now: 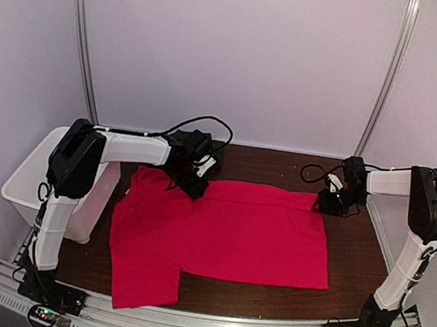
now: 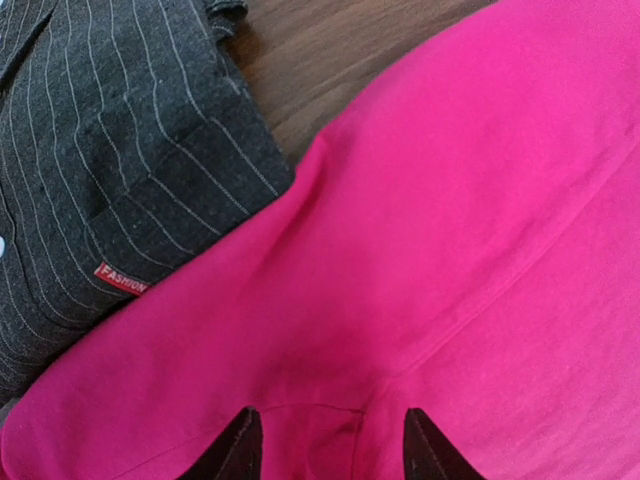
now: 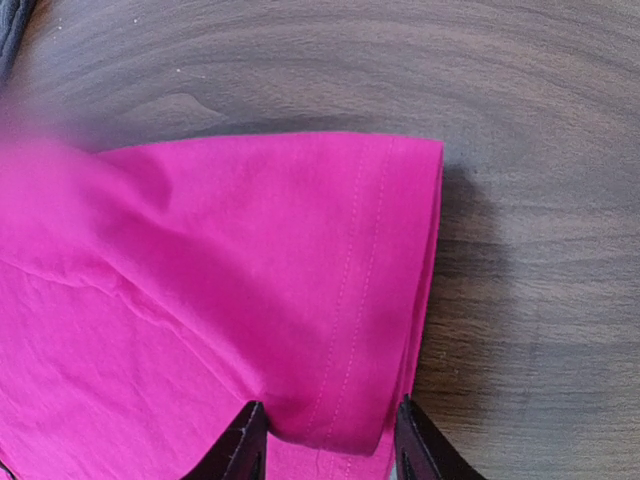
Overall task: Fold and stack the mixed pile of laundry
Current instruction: Adjust the 1/3-folded T-shirt at the center of the board.
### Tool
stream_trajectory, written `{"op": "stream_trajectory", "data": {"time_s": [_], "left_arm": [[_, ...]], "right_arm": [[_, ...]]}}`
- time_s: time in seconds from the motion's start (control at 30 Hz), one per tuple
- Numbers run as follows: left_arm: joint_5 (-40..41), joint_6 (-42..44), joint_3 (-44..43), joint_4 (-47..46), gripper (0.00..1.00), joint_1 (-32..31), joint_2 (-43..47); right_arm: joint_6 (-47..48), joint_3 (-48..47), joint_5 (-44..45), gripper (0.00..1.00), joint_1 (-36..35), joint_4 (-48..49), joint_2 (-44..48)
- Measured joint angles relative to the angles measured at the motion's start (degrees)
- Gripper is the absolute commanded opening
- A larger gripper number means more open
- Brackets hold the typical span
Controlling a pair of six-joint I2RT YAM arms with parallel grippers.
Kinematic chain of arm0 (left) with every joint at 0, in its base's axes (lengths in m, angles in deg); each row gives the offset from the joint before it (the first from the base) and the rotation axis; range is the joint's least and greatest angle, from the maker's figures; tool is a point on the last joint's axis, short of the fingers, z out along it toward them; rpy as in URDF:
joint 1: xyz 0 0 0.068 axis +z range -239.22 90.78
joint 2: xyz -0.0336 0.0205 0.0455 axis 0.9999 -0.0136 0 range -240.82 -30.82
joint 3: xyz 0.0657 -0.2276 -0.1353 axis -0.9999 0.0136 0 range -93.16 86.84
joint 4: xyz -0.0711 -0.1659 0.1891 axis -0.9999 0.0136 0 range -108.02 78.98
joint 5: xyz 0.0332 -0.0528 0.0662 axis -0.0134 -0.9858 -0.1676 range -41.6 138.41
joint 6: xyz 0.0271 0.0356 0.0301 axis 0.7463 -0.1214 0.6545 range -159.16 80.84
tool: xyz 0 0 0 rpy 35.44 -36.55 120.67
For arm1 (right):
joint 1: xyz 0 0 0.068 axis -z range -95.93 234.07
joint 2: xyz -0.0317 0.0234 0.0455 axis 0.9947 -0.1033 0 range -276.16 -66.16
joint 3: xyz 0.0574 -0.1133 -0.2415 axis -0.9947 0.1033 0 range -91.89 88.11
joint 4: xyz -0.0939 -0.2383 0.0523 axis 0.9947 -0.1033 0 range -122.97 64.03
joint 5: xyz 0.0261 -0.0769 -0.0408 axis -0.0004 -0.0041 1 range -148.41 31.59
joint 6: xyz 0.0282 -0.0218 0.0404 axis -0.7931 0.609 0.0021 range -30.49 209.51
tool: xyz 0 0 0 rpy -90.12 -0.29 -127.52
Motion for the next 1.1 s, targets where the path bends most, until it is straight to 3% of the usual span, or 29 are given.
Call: {"op": "stream_trajectory", "data": {"time_s": [0.37, 0.57, 0.77, 0.87, 1.03, 1.1], "left_arm": [[2.0, 1.2, -0.8, 4.1, 0.36, 0.0, -1.1], [3.0, 1.4, -0.8, 5.2, 0.35, 0.0, -1.1], [3.3, 1.4, -0.8, 5.3, 0.33, 0.0, -1.1], [3.2, 1.4, -0.8, 5.3, 0.22, 0.0, -1.1], [3.5, 1.8, -0.8, 5.4, 0.02, 0.0, -1.1], [3.5, 2.0, -0.8, 5.5, 0.00, 0.0, -1.1]], "right_arm": [[0.7, 0.0, 0.0, 0.25, 0.0, -0.1, -0.1], [1.0, -0.1, 0.2, 0.32, 0.0, -0.2, -0.5], [1.0, -0.1, 1.2, 0.25, 0.0, -0.9, -1.2], [0.9, -0.1, 1.3, 0.15, 0.0, -1.0, -1.3], [0.9, -0.2, 1.4, 0.08, 0.0, -1.1, -1.4], [1.0, -0.5, 1.5, 0.07, 0.0, -1.6, -1.4]]}}
